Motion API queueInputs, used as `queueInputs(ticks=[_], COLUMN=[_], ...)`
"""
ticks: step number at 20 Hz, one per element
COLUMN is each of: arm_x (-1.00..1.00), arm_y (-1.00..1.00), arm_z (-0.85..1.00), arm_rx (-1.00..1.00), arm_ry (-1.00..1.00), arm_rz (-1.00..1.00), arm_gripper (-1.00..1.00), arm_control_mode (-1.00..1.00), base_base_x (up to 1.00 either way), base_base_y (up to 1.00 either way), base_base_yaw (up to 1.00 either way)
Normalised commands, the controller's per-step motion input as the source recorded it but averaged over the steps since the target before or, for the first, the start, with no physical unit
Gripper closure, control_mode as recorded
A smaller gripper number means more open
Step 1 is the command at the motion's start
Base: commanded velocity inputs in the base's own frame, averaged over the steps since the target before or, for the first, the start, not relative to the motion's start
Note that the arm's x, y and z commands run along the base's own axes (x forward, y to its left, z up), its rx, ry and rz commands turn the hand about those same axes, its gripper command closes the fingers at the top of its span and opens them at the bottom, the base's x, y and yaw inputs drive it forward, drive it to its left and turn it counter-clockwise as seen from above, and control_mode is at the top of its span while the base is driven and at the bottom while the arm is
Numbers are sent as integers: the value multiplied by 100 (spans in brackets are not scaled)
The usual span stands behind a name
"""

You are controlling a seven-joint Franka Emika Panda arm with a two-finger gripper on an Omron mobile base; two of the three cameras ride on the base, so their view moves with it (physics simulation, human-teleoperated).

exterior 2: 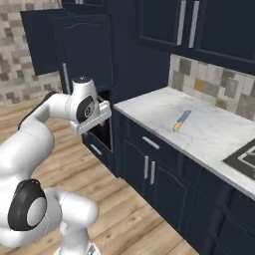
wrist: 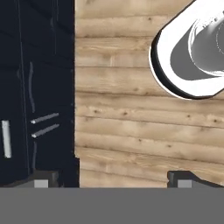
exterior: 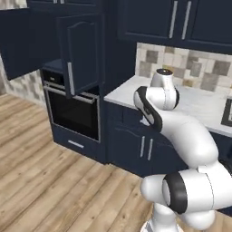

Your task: Move the cutting board and knife to the sink. Then move spray from the cabinet to the counter.

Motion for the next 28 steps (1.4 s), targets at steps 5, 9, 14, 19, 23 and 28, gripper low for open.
queueInputs(ticks=[5,9,14,19,23,28], arm_x=[0,0,0,0,0,0], arm_y=[0,0,0,0,0,0], arm_z=[0,0,0,0,0,0], arm_rx=[0,0,0,0,0,0], arm_ry=[0,0,0,0,0,0], arm_rz=[0,0,0,0,0,0], arm_gripper=[-100,-100,-100,-100,-100,-100], arm_control_mode=[100,100,100,100,100,100], base_base_x=[1,6,1,20,53,63], base_base_y=[26,14,0,32,56,67], base_base_yaw=[-59,-60,-52,-45,-25,-37])
